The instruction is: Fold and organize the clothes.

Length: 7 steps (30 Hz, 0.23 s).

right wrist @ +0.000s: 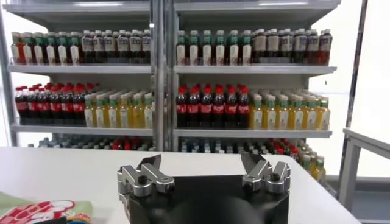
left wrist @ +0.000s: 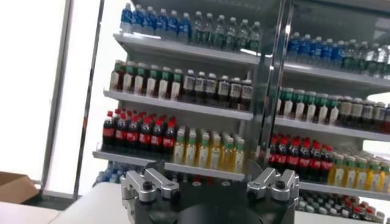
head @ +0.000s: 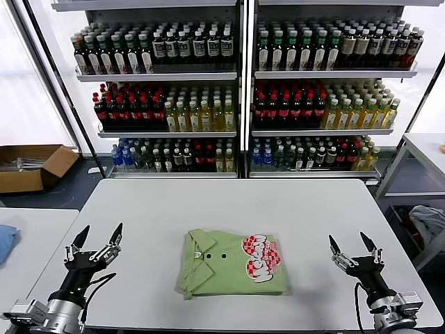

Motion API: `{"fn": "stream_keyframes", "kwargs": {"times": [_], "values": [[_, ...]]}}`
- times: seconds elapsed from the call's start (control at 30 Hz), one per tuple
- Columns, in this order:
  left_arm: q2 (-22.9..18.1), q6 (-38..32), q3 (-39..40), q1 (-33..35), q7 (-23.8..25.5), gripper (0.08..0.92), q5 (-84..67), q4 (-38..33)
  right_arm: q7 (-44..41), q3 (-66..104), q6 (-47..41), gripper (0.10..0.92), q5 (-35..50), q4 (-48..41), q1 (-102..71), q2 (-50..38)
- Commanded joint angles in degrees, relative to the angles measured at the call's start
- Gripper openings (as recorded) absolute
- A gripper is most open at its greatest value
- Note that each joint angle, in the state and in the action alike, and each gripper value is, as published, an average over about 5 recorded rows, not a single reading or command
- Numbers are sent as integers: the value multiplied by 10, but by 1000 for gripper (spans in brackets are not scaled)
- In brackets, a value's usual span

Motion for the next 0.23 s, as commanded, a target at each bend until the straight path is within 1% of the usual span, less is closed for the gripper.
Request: {"fn": "stream_keyframes", "kwargs": {"times": [0.03,0.23], "values": [[-5,-19,-82,2,73,823,-19,18,-60,63,13,823,1,-9,-2,20],[-6,-39,-96,0,91,823,0,36,-78,73,11,823,-1,-9,-1,36]]}}
